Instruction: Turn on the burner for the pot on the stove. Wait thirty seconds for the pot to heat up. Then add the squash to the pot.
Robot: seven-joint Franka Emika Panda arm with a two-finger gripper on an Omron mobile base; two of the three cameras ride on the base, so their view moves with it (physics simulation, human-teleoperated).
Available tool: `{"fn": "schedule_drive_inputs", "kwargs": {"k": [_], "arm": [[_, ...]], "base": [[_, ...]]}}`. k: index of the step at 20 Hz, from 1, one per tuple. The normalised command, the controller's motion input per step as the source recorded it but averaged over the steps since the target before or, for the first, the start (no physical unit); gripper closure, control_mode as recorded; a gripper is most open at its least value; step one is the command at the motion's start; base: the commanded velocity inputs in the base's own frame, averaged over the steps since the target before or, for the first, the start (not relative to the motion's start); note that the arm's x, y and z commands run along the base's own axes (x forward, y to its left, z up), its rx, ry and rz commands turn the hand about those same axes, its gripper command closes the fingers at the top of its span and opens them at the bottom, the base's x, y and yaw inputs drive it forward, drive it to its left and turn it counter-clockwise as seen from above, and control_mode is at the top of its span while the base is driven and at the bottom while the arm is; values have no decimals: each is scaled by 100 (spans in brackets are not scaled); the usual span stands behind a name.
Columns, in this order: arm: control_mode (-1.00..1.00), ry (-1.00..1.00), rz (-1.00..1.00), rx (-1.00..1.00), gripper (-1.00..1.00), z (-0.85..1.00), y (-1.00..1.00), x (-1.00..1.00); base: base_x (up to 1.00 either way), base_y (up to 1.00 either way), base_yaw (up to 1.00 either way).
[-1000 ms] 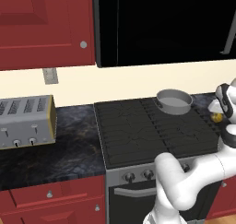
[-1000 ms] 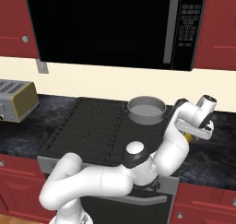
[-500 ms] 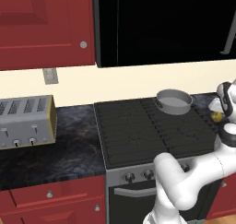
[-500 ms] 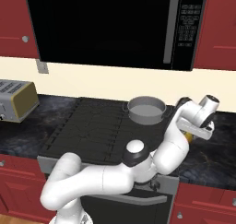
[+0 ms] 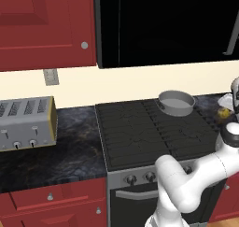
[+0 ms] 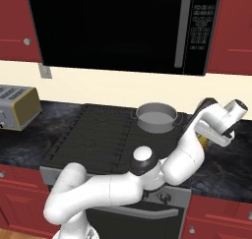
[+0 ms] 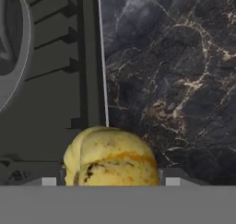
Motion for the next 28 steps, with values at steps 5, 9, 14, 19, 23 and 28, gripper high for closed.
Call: {"fn": "schedule_drive_inputs", "kwargs": {"k": [5,9,14,19,23,28], "arm": [[-100,-31,0,12,100,21,0,-13],[-100,-35,0,2,100,36,1,-5],[-100,-37,0,0,100,51,25,0],[-100,-35,0,0,100,24,46,0],[-100,-30,0,0,100,0,48,0],[-100,-25,-3,0,100,11,57,0]], "base": [[0,0,0],[0,0,0],[0,0,0],[0,0,0],[0,0,0],[0,0,0]]}}
